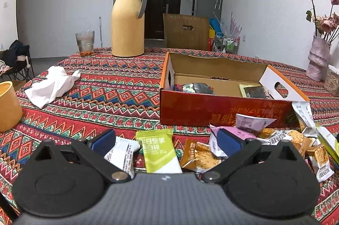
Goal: Organize snacks
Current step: 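Move the right tool to the lime-green bar and grasp it, then grasp the lime-green bar with the left tool while the right tool holds another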
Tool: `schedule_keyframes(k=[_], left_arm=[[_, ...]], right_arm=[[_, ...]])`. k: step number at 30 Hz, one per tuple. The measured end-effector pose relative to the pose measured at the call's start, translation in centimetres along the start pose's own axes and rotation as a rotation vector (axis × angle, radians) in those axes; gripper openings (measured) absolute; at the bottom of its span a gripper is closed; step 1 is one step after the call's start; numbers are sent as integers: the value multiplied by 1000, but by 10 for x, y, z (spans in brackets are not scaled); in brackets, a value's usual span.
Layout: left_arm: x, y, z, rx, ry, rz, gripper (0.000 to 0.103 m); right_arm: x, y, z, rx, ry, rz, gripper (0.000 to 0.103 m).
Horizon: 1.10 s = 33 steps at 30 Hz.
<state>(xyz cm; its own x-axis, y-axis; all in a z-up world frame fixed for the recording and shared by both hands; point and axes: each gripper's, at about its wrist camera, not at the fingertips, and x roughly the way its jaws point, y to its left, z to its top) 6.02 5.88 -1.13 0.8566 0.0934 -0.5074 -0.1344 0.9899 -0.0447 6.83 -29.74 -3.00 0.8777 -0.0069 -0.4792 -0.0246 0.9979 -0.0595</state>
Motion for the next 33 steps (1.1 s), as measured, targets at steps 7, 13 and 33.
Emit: schedule_keyframes(k=[7, 13, 33], left_arm=[[0, -3, -1, 5, 6, -3, 103], [0, -5, -2, 8, 9, -3, 103], [9, -3, -4, 17, 73, 33, 103]], right_arm=[[28, -3, -3, -45, 109, -5, 97], [53, -10, -7, -23, 187, 23, 73], [32, -4, -4, 86, 48, 18, 35]])
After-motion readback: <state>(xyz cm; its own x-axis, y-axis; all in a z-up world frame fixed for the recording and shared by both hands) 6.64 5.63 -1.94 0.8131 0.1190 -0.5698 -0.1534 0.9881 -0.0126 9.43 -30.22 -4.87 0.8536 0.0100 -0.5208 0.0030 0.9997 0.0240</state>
